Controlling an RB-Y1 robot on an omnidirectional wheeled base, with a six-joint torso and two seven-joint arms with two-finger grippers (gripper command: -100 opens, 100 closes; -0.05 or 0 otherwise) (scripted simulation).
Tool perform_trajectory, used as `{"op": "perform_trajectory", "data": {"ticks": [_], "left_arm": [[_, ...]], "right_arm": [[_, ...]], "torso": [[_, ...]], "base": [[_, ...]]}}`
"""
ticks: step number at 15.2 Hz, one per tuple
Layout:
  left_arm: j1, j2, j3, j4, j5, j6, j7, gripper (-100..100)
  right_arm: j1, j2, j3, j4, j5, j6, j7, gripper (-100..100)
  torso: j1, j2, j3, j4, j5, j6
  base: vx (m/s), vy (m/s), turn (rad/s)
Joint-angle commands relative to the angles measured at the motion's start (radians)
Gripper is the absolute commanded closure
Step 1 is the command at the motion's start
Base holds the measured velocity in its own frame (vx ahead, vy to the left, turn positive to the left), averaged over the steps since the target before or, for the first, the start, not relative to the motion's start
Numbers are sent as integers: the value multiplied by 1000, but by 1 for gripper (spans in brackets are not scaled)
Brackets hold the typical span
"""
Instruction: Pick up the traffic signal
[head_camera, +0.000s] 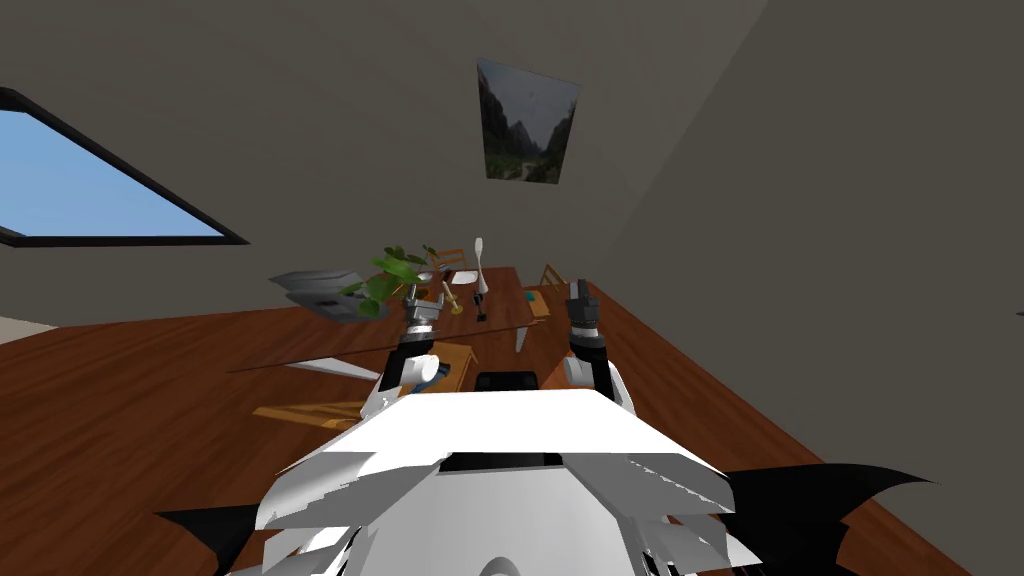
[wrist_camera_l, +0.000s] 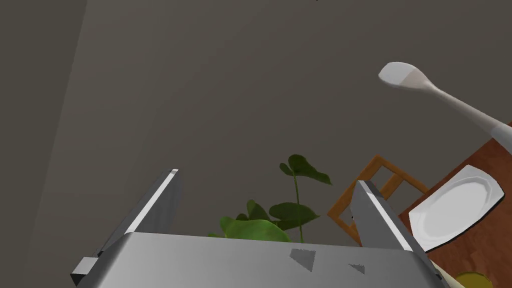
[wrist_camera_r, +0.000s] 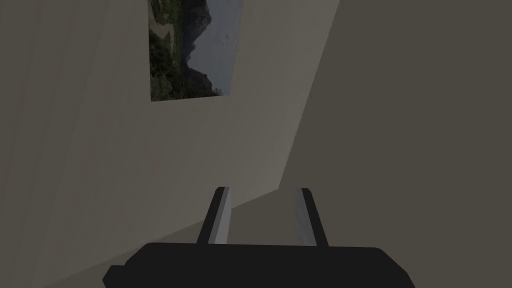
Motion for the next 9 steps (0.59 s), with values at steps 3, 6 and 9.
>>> {"op": "perform_trajectory", "data": {"ticks": [3, 6, 9], "left_arm": [[-15, 2, -2, 69, 56, 19, 55, -100], [-30, 4, -1, 130, 105, 34, 101, -100], [-46, 4, 0, 186, 156, 49, 149, -100]], "right_arm": [[0, 0, 0, 0, 0, 0, 0, 0], [0, 0, 0, 0, 0, 0, 0, 0], [0, 0, 0, 0, 0, 0, 0, 0]], "torso": [[-1, -1, -1, 0, 0, 0], [0, -1, 0, 0, 0, 0], [1, 0, 0, 0, 0, 0]], "base": [[54, -106, 56], [31, -86, 38], [40, -83, 47]]}}
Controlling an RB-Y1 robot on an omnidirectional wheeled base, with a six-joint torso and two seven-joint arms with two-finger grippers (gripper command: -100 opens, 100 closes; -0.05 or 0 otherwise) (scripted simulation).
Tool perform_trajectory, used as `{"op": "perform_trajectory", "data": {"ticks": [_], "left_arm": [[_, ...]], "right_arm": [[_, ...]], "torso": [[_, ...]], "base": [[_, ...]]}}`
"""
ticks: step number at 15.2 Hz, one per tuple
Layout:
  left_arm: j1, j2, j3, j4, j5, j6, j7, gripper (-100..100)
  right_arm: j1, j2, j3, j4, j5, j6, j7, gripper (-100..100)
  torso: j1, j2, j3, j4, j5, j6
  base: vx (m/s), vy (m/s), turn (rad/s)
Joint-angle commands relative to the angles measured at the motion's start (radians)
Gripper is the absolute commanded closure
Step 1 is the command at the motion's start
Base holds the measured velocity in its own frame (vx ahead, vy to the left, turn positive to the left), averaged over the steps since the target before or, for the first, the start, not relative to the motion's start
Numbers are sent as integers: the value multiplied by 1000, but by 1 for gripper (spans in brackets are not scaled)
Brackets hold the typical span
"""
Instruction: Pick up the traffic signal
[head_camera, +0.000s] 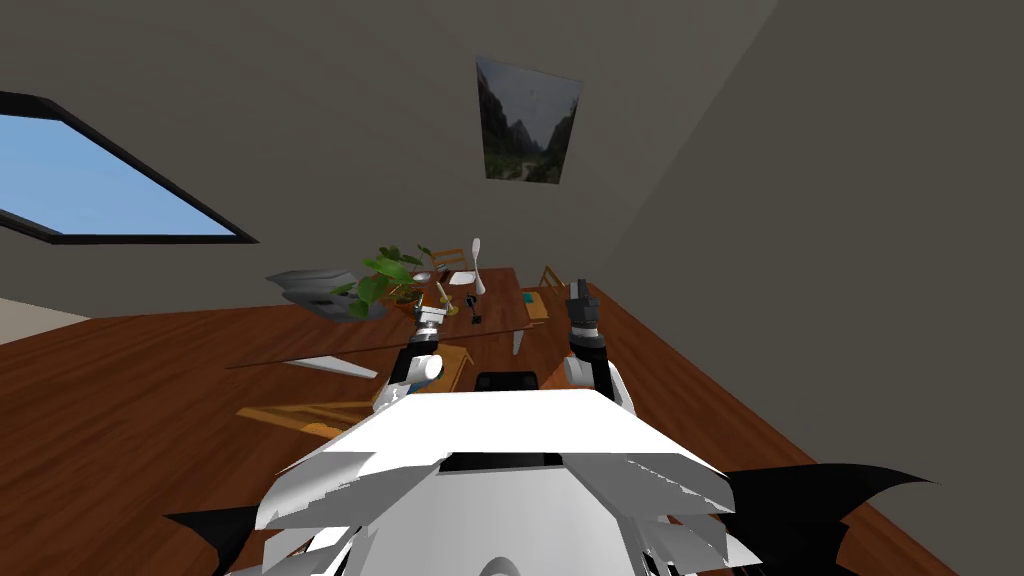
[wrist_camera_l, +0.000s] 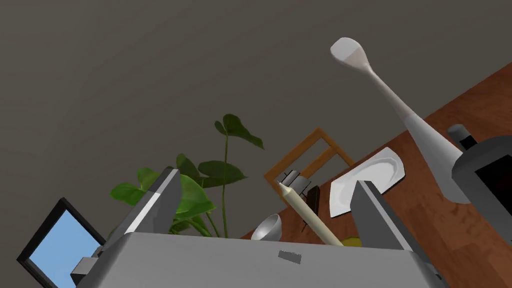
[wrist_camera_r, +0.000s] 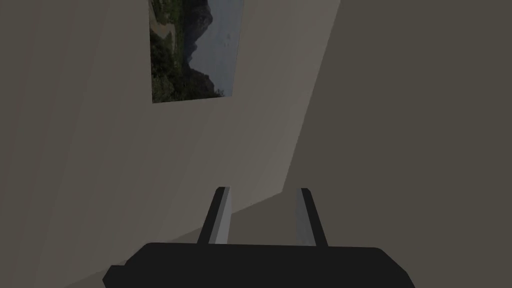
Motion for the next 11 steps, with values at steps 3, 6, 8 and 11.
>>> {"op": "perform_trajectory", "data": {"ticks": [3, 6, 8, 11], "left_arm": [[-24, 0, 2, 93, 78, 23, 77, -100], [-40, -3, 4, 159, 128, 38, 125, -100], [-49, -5, 5, 189, 153, 45, 148, -100], [-65, -8, 7, 245, 201, 58, 194, -100]], "right_arm": [[0, 0, 0, 0, 0, 0, 0, 0], [0, 0, 0, 0, 0, 0, 0, 0], [0, 0, 0, 0, 0, 0, 0, 0], [0, 0, 0, 0, 0, 0, 0, 0]], "torso": [[0, 0, 0, 0, 0, 0], [-3, -2, -1, 0, -1, 0], [0, -1, -1, 0, 0, 0], [-1, -1, -1, 0, 0, 0]], "base": [[52, -104, 57], [67, -128, 60], [45, -79, 38], [61, -101, 53]]}}
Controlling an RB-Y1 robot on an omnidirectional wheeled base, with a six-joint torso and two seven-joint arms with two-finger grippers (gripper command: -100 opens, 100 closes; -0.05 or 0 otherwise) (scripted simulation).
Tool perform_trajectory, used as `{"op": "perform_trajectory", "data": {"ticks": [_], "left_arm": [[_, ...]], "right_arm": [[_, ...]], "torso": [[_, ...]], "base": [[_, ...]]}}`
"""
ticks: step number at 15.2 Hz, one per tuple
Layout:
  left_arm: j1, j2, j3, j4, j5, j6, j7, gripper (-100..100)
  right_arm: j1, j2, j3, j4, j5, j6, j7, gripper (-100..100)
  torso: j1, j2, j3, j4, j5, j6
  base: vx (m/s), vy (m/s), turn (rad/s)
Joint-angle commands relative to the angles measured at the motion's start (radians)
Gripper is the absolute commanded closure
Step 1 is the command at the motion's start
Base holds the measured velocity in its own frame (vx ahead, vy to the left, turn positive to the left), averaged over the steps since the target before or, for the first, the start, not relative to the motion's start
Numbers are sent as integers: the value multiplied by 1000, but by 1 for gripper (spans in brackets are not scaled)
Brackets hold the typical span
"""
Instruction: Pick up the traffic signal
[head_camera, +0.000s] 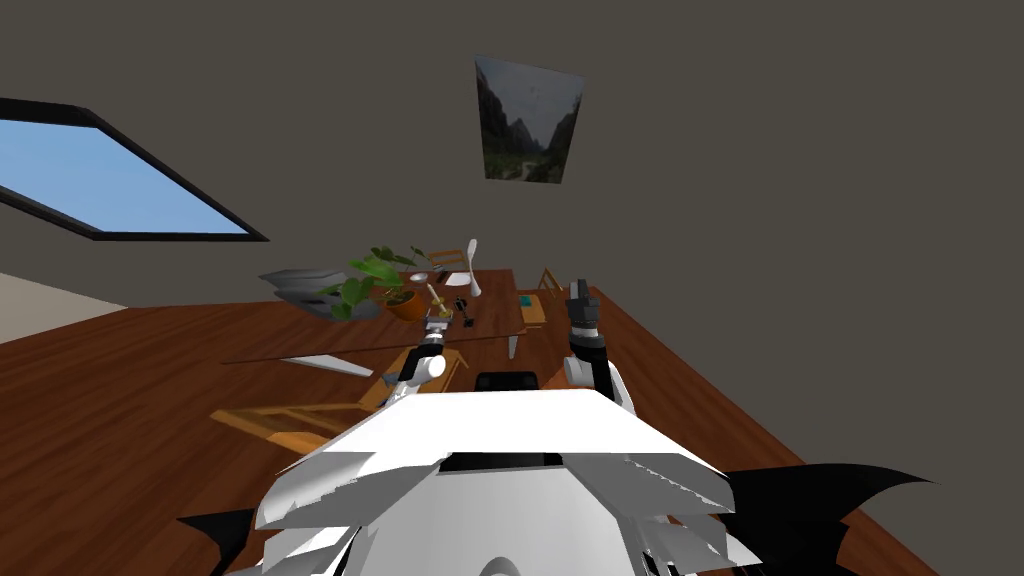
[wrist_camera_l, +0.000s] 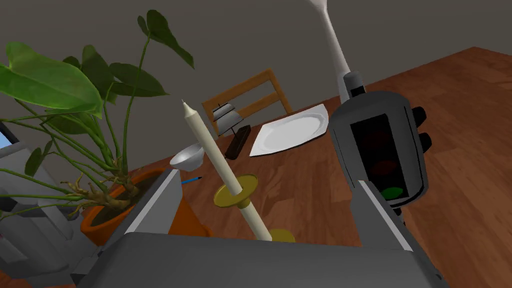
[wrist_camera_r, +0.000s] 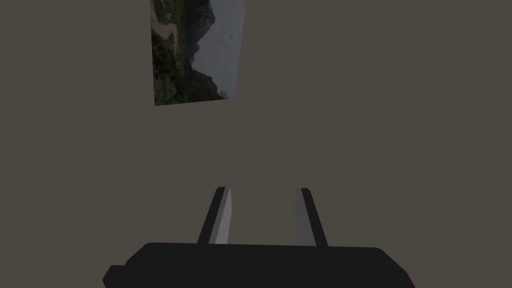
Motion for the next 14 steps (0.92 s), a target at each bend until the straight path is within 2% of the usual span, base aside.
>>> {"op": "perform_trajectory", "data": {"ticks": [1, 2, 3, 9, 11, 14], "left_arm": [[-19, -8, 4, 50, 44, 16, 42, -100], [-27, -10, 5, 80, 66, 23, 63, -100], [-27, -10, 5, 82, 66, 23, 63, -100], [-73, -22, 13, 217, 181, 53, 172, -100], [-80, -23, 14, 234, 196, 56, 186, -100], [-100, -28, 18, 282, 238, 66, 226, -100]], "right_arm": [[0, 0, 0, 0, 0, 0, 0, 0], [0, 0, 0, 0, 0, 0, 0, 0], [0, 0, 0, 0, 0, 0, 0, 0], [0, 0, 0, 0, 0, 0, 0, 0], [0, 0, 0, 0, 0, 0, 0, 0], [0, 0, 0, 0, 0, 0, 0, 0]], "torso": [[0, 0, 0, 0, 0, 0], [0, -1, 0, 0, 0, 0], [-1, -1, -1, 0, 0, 0], [0, -2, -1, -1, 0, 0], [1, -3, -2, -1, 0, 0], [4, -2, -1, 0, 1, 0]], "base": [[73, -102, 53], [81, -119, 74], [69, -102, 50], [83, -93, 50], [92, -66, 36], [83, -46, 31]]}}
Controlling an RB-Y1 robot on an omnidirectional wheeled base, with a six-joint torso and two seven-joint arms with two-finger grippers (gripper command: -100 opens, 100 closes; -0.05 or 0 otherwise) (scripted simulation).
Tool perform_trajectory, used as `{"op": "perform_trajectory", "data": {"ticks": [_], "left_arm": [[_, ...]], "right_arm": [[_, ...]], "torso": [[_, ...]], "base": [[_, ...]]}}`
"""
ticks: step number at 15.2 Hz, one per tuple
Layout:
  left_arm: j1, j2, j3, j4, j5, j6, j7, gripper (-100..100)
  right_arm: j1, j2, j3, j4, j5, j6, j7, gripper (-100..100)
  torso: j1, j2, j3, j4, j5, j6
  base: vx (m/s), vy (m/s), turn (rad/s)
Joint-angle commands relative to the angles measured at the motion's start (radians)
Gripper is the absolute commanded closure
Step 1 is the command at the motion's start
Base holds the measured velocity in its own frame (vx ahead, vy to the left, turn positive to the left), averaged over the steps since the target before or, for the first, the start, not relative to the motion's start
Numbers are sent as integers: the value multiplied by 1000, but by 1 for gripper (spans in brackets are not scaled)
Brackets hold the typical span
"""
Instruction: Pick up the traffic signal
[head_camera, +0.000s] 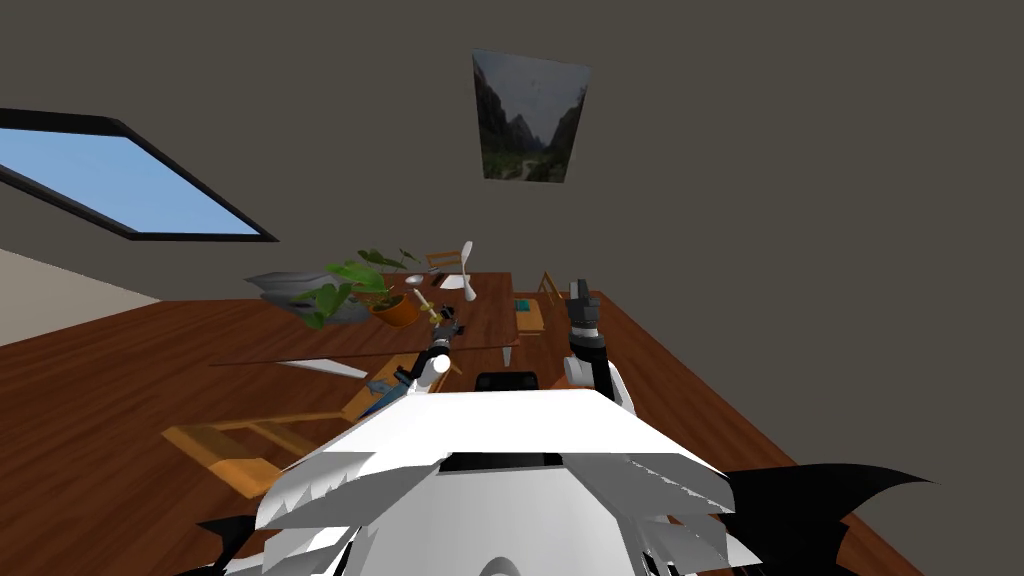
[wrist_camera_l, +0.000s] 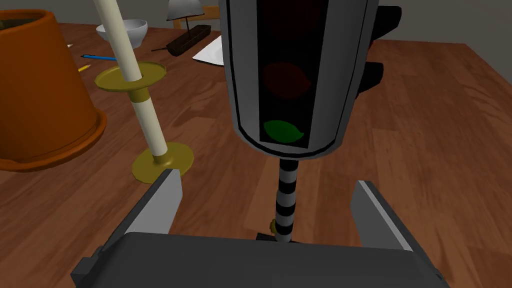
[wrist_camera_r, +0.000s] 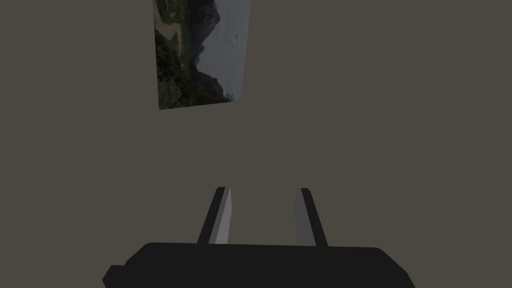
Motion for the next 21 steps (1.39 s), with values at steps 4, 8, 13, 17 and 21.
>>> {"op": "perform_trajectory", "data": {"ticks": [4, 8, 13, 17, 21], "left_arm": [[-10, 0, 1, 20, 15, 3, 18, 100], [-10, 0, 1, 20, 15, 3, 18, 100], [-18, 10, -57, 59, -5, -57, 19, -100], [-25, 1, -105, 92, -22, -108, 20, -100], [-66, -22, -85, 131, -22, -110, 11, -100]], "right_arm": [[0, 0, 0, 0, 0, 0, 0, 0], [0, 0, 0, 0, 0, 0, 0, 0], [0, 0, 0, 0, 0, 0, 0, 0], [0, 0, 0, 0, 0, 0, 0, 0], [0, 0, 0, 0, 0, 0, 0, 0]], "torso": [[2, 3, 2, 1, 0, 0], [4, 7, 4, 1, 1, 0], [13, 9, 5, 2, 3, 1], [17, 10, 6, 2, 4, 1], [12, 8, 5, 2, 3, 1]], "base": [[43, -23, 12], [1, -1, 0], [-34, 103, -132], [-59, 177, -161], [-34, 102, -90]]}}
